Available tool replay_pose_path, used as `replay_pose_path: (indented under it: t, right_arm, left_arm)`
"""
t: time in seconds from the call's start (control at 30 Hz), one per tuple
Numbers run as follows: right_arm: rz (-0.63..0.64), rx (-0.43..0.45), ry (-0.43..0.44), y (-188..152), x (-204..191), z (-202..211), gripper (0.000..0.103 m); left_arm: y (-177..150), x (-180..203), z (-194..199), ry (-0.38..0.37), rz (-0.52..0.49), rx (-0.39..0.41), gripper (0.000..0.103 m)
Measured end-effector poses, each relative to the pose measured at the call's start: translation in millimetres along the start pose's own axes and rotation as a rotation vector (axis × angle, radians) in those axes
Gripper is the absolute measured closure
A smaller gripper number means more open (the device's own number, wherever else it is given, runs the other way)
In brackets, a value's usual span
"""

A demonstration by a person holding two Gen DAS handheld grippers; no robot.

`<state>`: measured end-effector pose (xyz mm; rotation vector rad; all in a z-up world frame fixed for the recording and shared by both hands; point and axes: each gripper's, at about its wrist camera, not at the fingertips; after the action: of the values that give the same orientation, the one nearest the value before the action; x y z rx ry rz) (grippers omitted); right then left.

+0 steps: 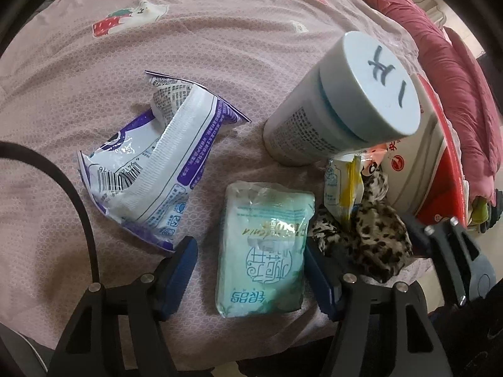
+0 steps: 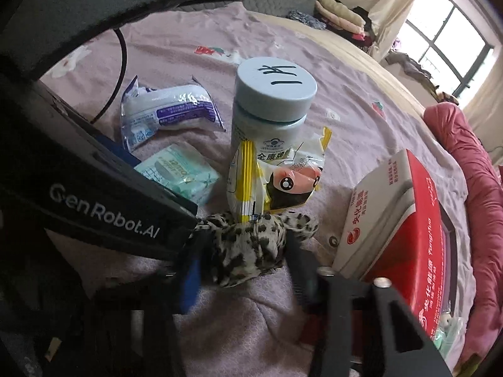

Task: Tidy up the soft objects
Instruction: 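Grasp the mint tissue pack with the left tool while the right tool grasps the leopard scrunchie, then carry the tissue pack with the left tool while the right tool carries the scrunchie to the tray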

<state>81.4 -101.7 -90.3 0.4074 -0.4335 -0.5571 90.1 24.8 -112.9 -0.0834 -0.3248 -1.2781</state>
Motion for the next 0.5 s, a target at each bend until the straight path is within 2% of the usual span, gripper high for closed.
replay_pose_path:
  t: [0.07, 0.13, 0.27, 0.5]
  right_arm:
    - [-0.003, -0.003, 0.001, -1.1, 0.5, 4.7, 0.078]
    - [-0.018, -0.002, 0.007, -4.5, -0.1, 12.7, 0.083]
    - [-0.042, 0.031, 0.009, -12.7, 4.2, 36.9, 0.088]
    - [-0.174, 0.111, -0.009, -18.8, 38.0, 78.4, 0.089]
  left_arm:
    - [0.4, 1.8, 0.1, -0.004, 0.001, -0.001, 0.036]
    - [0.2, -2.1, 2.0, -0.007, 0.000, 0.000, 0.038]
    - [-3.6, 0.4, 1.8, 0.005, -0.014, -0.018, 0.051]
    - [-12.4, 1.3, 14.9, -0.031, -0.005, 0.013, 0.057]
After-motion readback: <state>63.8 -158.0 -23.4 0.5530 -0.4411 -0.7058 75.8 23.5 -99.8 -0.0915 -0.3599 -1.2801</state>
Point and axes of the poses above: each gripper's, at about its wrist camera, not at the fingertips, and z roughly against the way its jaws point, x to its right, y to its top, and after that the axes turned 2 degrees about -x, right-handed
